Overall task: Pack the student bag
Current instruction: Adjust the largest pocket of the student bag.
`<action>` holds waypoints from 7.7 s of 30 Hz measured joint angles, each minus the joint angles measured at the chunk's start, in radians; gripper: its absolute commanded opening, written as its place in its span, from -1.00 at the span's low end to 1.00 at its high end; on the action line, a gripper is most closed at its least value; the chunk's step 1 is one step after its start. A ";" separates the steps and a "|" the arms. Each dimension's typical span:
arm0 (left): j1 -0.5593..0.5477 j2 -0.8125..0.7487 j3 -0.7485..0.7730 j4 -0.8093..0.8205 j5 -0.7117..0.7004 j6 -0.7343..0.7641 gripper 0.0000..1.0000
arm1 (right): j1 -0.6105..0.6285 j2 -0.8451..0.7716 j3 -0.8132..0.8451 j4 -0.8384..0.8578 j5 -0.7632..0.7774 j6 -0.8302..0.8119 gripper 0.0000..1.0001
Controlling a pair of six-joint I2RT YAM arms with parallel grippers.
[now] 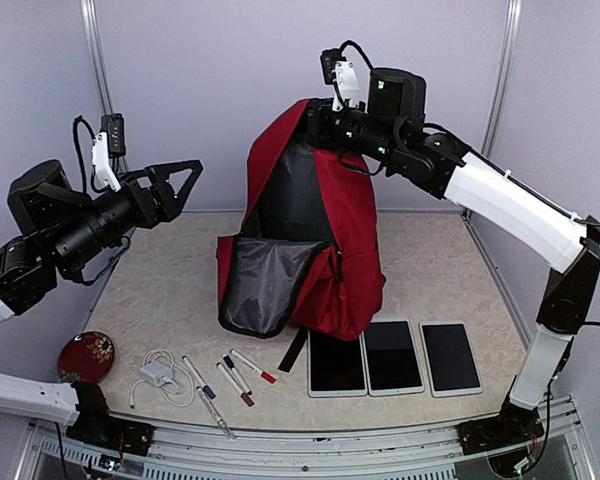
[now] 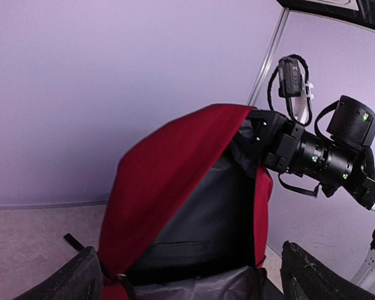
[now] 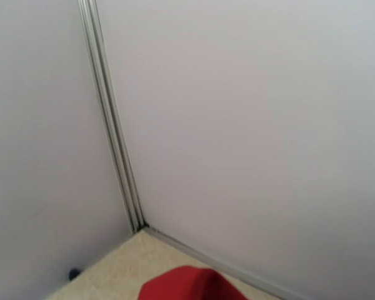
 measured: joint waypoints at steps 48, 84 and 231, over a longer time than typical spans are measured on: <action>0.177 0.146 -0.779 0.565 0.333 -0.314 -1.00 | 0.088 0.115 0.044 0.169 0.127 -0.100 -1.00; 0.538 0.523 0.356 -0.243 0.360 0.579 -1.00 | 0.168 0.242 -0.494 0.431 0.034 0.267 0.85; 0.113 0.327 -0.403 0.278 -0.080 0.278 -1.00 | 0.058 -0.531 -1.128 -0.615 -0.024 0.627 0.98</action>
